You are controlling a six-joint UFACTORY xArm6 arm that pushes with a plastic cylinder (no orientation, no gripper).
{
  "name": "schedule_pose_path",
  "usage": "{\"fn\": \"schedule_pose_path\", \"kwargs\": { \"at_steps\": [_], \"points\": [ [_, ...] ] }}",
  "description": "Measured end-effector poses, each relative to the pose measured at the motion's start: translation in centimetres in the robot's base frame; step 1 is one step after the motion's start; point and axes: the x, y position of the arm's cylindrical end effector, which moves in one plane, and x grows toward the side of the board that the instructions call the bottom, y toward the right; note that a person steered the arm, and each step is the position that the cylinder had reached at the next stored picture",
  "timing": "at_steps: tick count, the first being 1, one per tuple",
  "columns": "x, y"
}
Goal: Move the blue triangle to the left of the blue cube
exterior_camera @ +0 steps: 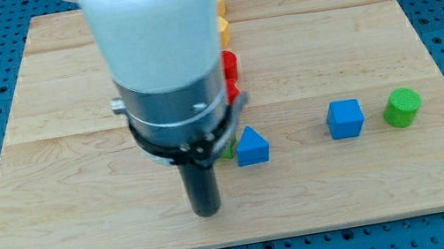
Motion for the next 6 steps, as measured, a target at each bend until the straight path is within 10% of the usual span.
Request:
{"fn": "schedule_pose_path", "kwargs": {
  "at_steps": [6],
  "points": [
    [-2.2, 10.7]
  ]
}}
